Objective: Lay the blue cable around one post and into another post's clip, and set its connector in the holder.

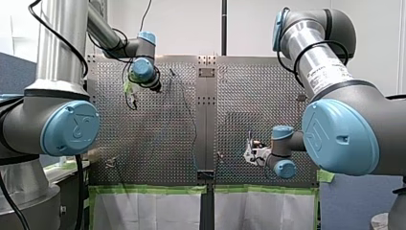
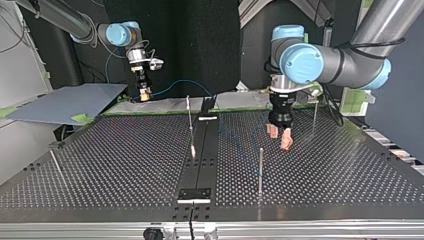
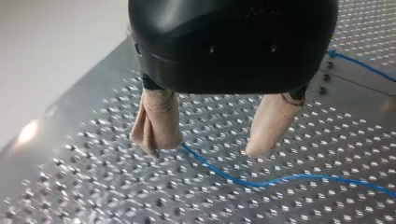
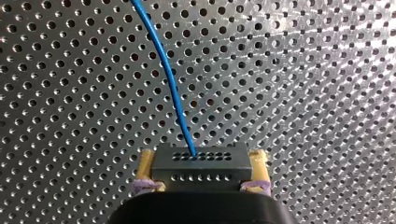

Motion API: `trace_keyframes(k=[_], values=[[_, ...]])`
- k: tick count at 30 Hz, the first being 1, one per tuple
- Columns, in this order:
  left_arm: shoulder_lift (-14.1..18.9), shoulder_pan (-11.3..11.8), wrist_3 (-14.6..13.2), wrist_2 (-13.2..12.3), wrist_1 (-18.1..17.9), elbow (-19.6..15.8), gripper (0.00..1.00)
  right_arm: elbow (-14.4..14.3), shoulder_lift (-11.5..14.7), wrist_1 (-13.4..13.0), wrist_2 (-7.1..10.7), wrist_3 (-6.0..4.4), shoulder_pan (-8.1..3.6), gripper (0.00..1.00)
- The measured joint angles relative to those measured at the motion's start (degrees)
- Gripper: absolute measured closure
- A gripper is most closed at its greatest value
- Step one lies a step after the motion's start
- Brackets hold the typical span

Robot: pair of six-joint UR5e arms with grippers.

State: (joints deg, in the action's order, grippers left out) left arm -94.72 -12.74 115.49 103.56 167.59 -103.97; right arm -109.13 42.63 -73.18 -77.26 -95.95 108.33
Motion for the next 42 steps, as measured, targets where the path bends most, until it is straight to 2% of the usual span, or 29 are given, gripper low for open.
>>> trace_keyframes(k=[5,10,22,27,32,42], values=[[0.0,-0.1,-1.5,1.0,1.4,-0.8,0.0,0.0,-0.1,-0.1,0.05,-0.1,0.04,1.0],[1.2,-0.7,-4.0,3.1,3.9,1.2,0.0,0.0,-0.1,-0.2,0.13,-0.31,0.03,1.0],[6.6,-2.4,-9.7,8.8,9.6,6.9,0.0,0.2,0.0,-0.2,0.26,-0.9,0.02,1.0],[7.4,-3.4,-12.0,10.8,11.8,9.2,0.0,0.3,-0.1,-0.1,0.26,-1.06,0.0,1.0],[7.4,-3.9,-14.1,10.0,14.0,11.3,0.0,0.5,-0.1,-0.1,0.26,-1.18,0.0,1.0],[5.6,-4.1,-19.4,4.9,19.3,16.6,0.0,0.6,-0.1,0.1,0.27,-1.27,0.01,1.0]])
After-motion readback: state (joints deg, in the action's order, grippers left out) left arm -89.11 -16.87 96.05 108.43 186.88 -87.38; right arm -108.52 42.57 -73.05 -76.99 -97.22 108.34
